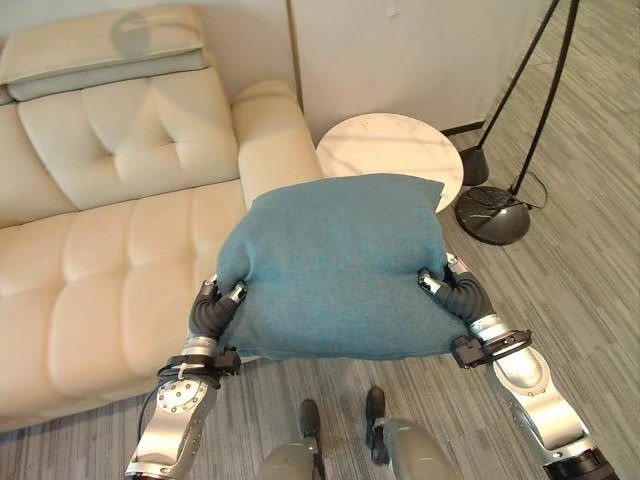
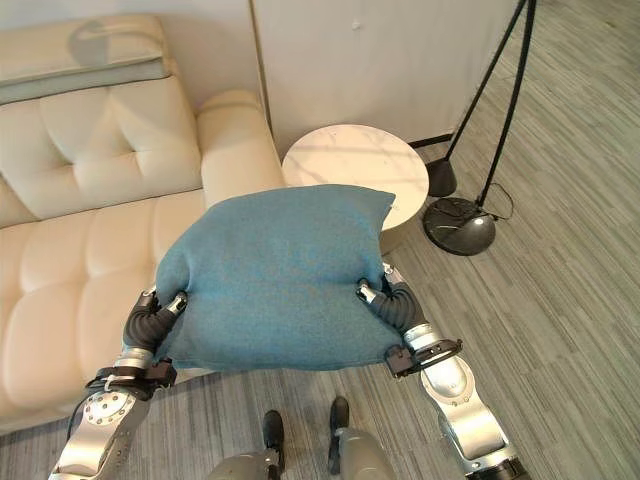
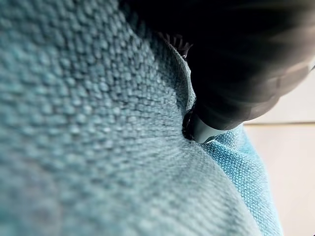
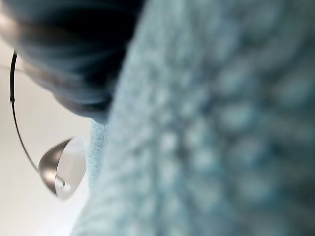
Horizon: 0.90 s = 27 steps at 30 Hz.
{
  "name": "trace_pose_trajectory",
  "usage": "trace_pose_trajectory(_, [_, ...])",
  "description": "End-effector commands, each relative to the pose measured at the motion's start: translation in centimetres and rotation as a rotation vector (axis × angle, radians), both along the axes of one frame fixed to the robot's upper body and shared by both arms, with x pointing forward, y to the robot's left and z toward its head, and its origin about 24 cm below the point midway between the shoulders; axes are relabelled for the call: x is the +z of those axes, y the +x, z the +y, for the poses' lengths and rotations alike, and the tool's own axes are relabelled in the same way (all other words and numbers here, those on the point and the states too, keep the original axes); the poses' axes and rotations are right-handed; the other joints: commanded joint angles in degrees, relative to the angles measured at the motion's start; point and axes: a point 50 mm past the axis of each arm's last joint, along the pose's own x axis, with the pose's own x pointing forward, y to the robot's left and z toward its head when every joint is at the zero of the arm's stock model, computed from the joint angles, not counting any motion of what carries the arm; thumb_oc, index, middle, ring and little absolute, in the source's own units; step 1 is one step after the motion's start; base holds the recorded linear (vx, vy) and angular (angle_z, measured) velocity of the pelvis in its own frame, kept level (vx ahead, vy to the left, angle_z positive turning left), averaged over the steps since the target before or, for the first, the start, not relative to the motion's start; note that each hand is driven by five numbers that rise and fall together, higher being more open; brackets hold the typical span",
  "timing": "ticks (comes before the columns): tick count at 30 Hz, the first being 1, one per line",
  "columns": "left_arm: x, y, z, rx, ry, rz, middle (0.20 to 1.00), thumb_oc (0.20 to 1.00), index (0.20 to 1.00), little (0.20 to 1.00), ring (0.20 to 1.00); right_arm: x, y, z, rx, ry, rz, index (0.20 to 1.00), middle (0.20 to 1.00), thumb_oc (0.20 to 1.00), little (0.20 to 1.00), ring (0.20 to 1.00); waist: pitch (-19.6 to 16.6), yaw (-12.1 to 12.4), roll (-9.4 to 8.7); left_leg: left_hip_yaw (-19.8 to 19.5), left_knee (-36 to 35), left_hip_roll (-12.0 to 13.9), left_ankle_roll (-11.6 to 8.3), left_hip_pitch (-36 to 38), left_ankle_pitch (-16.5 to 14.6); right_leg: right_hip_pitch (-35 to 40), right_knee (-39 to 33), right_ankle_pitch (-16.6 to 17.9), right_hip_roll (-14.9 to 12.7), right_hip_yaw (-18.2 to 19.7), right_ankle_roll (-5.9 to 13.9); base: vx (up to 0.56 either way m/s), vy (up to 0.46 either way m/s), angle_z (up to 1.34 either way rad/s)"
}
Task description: Pick up all the scattered cushions and arrange them neatly on the sofa.
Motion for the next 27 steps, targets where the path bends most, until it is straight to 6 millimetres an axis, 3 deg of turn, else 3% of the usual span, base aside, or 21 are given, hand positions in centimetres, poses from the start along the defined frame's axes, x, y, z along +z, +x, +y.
trace_pose_trajectory(1, [3.5,0.9,-1.5,-0.116,0.007,-0.188,0.2,0.2,0.2,0.2,0.2,4.1,-0.5,2.4,0.108,0.103,-0.258,0.2,0.2,0.2,0.2,0.2,-6.39,2.24,-2.26,2.21,-1.41,-3.16,-4.62,-4.32,-1.27,10.4,-12.16,2.68,2.79,1.89,-1.46,-0.27,-0.155,0.5])
trace_pose_trajectory(2, [3.6,1.0,-1.6,-0.119,0.002,-0.191,0.2,0.2,0.2,0.2,0.2,4.4,-0.4,2.2,0.099,0.122,-0.265,0.2,0.2,0.2,0.2,0.2,-6.3,2.66,-2.13,1.64,-0.76,-3.09,-6.21,-7.16,0.6,12.39,-17.02,0.2,3.8,2.05,-2.68,-0.6,-0.187,0.61])
trace_pose_trajectory(3, [4.0,1.2,-1.8,-0.133,-0.004,-0.207,0.2,0.2,0.2,0.2,0.2,4.6,0.0,1.8,0.087,0.137,-0.265,0.2,0.2,0.2,0.2,0.2,-5.26,3.25,-0.37,1.26,-1.29,-2.38,-9.07,-12.33,4.02,12.79,-25.16,-1.64,5.65,3.11,-4.87,-0.71,-0.158,0.87])
trace_pose_trajectory(4, [4.3,1.3,-1.9,-0.134,-0.006,-0.22,0.2,0.2,0.2,0.2,0.2,4.7,0.2,1.9,0.095,0.132,-0.269,0.2,0.2,0.2,0.2,0.2,-4.11,3.27,0.26,0.15,-0.28,-2.35,-9.63,-13.96,4.09,11.36,-25.15,-1.03,5.78,2.83,-5.18,-0.88,-0.062,0.83])
trace_pose_trajectory(5, [4.7,1.5,-2.2,-0.144,-0.005,-0.24,0.2,0.2,0.2,0.2,0.2,4.7,0.5,1.9,0.091,0.106,-0.265,0.2,0.2,0.2,0.2,0.2,-2.75,2.44,0.11,-0.55,3.6,-3.28,-8.56,-14.62,1.46,8.88,-24.77,0.46,4.62,1.38,-4.7,-0.49,0.026,0.37])
trace_pose_trajectory(6, [4.7,1.5,-2.2,-0.143,-0.006,-0.241,0.2,0.2,0.2,0.2,0.2,4.7,0.5,1.9,0.092,0.106,-0.266,0.2,0.2,0.2,0.2,0.2,-2.88,2.34,0.32,-0.71,3.87,-3.12,-8.57,-15.07,1.47,8.62,-24.84,0.69,4.82,1.26,-4.72,-0.44,0.048,0.06])
trace_pose_trajectory(8, [5.1,1.7,-2.7,-0.171,-0.019,-0.259,0.2,0.2,0.2,0.2,0.2,4.7,0.5,1.7,0.091,0.096,-0.262,0.2,0.2,0.2,0.2,0.2,-2.94,0.48,-0.99,2.58,8.42,-2.17,-6.24,-12.46,-4.39,5.93,-25.4,3.38,1.88,-1.01,-3.73,-0.3,0.038,0.55])
trace_pose_trajectory(10, [5.1,1.8,-3.2,-0.198,-0.037,-0.259,0.2,0.2,0.2,0.2,0.2,4.4,0.3,1.6,0.095,0.088,-0.248,0.2,0.2,0.2,0.2,0.2,-3.45,-0.75,-2.07,3.52,11.42,-1.62,-5.43,-9.2,-9.29,4.87,-27.39,5.98,-0.13,-2.74,-3.07,-0.26,0.043,0.79])
trace_pose_trajectory(11, [5.1,2.2,-3.9,-0.218,-0.064,-0.26,0.2,0.2,0.2,0.2,0.2,4.2,0.2,1.2,0.085,0.077,-0.24,0.2,0.2,0.2,0.2,0.2,-4.18,-2.46,-2.39,6.7,11.17,0.39,-5.69,-4.19,-12.01,4.78,-28.54,6.9,-1.47,-5.26,-2.68,-0.21,0.073,0.89])
trace_pose_trajectory(12, [5.0,2.4,-4.3,-0.228,-0.079,-0.259,0.2,0.2,0.2,0.2,0.2,4.1,0.1,0.9,0.07,0.069,-0.238,0.2,0.2,0.2,0.2,0.2,-4.56,-3.42,-2.31,9.33,10.62,1.86,-5.91,-2.37,-12.23,4.65,-28.89,7.24,-2.22,-7.21,-2.45,-0.14,0.062,0.84])
trace_pose_trajectory(13, [5.0,2.4,-4.3,-0.228,-0.079,-0.259,0.2,0.2,0.2,0.2,0.2,4.1,0.1,0.9,0.07,0.069,-0.238,0.2,0.2,0.2,0.2,0.2,-4.6,-3.47,-2.33,9.29,10.46,1.8,-5.89,-2.48,-11.96,4.55,-29.0,7.42,-2.26,-7.27,-2.48,-0.08,0.07,1.25])
trace_pose_trajectory(15, [4.3,2.5,-4.9,-0.24,-0.114,-0.226,0.2,0.2,0.2,0.2,0.2,3.7,-0.2,0.2,0.034,0.062,-0.222,0.2,0.2,0.2,0.2,0.2,-5.75,-5.37,-1.22,14.64,6.02,4.87,-7.12,2.08,-10.81,5.09,-29.16,7.42,-3.3,-11.32,-2.08,-0.03,0.092,0.91])
trace_pose_trajectory(19, [3.7,2.3,-4.3,-0.22,-0.074,-0.19,0.2,0.2,0.2,0.2,0.2,3.0,0.0,0.1,0.01,0.081,-0.185,0.2,0.2,0.2,0.2,0.2,-5.96,-5.85,-0.97,12.19,1.73,3.48,-7.35,2.94,-9.85,5.99,-30.7,9.36,-4.02,-12.65,-1.18,-0.02,0.168,0.95])
trace_pose_trajectory(27, [3.5,1.8,-3.1,-0.194,-0.03,-0.181,0.2,0.2,0.2,0.2,0.2,2.3,0.2,1.1,0.043,0.121,-0.141,0.2,0.2,0.2,0.2,0.2,-5.64,-2.78,-2.48,10.95,1.08,0.67,-4.99,3.03,-10.96,6.53,-30.83,11.27,-6.03,-11.42,0.71,0.01,0.171,0.07])
